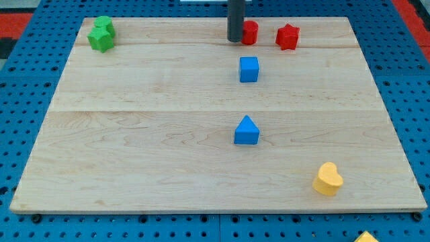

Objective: Slide the red circle into the red star

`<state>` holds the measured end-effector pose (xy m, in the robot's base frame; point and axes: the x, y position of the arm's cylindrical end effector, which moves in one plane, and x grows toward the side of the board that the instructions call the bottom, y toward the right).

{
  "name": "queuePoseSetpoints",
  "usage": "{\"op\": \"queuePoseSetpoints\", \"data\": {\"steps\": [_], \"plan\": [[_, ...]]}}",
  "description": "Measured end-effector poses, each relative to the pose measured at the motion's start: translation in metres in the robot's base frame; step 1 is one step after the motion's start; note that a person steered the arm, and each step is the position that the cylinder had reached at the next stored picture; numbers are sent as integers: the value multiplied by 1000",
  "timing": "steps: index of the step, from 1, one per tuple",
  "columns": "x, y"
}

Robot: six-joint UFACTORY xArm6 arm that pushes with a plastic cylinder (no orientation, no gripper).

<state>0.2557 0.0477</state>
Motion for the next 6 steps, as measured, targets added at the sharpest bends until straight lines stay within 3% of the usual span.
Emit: {"op": "queuePoseSetpoints", "data": {"steps": [3, 6], "plan": [[-38, -9], [-20, 38]]}}
